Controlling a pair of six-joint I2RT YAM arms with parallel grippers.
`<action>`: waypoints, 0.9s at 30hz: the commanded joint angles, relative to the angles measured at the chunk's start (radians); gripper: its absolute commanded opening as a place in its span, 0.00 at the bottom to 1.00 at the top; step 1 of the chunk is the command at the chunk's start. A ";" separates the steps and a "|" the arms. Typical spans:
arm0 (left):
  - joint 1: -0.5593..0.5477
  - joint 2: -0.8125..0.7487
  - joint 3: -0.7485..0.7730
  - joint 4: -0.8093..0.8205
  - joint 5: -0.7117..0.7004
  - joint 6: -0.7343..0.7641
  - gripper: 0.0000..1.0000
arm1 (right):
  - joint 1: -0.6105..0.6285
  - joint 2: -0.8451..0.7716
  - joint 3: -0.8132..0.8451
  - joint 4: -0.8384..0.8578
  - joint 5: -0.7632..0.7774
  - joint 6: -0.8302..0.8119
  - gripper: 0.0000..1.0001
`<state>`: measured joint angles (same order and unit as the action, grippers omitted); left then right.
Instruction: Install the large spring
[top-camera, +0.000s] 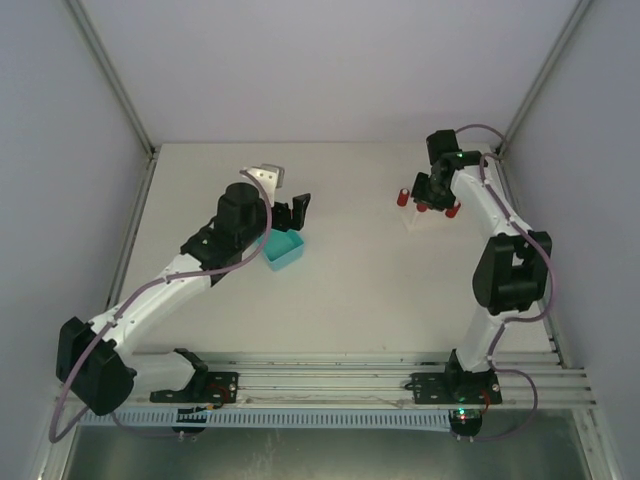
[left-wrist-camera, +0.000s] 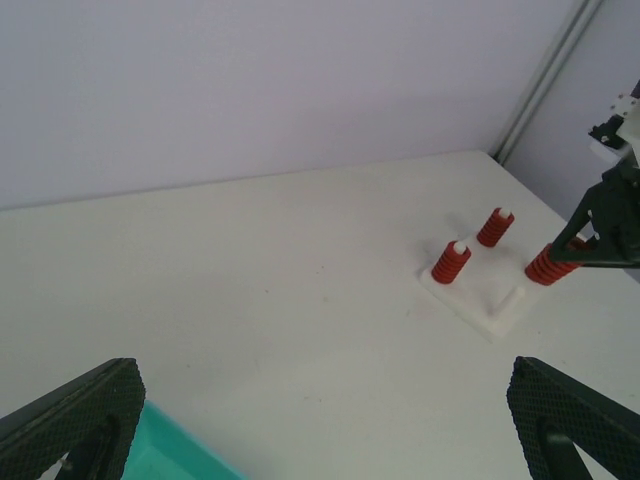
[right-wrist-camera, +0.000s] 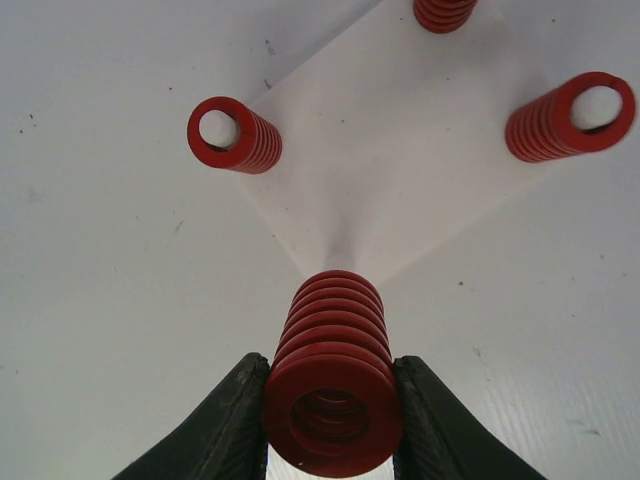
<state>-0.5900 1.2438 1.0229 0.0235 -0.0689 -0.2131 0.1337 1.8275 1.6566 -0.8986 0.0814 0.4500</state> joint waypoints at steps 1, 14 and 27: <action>0.005 -0.039 -0.041 -0.025 -0.051 -0.043 0.99 | -0.003 0.031 0.057 0.014 -0.003 0.014 0.00; 0.013 -0.080 -0.071 -0.033 -0.086 -0.047 0.99 | -0.003 0.071 0.046 0.015 -0.012 0.025 0.00; 0.014 -0.064 -0.063 -0.038 -0.080 -0.042 0.99 | -0.003 0.098 -0.003 0.050 -0.006 0.015 0.00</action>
<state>-0.5812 1.1778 0.9558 -0.0097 -0.1425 -0.2588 0.1337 1.9263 1.6722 -0.8780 0.0689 0.4679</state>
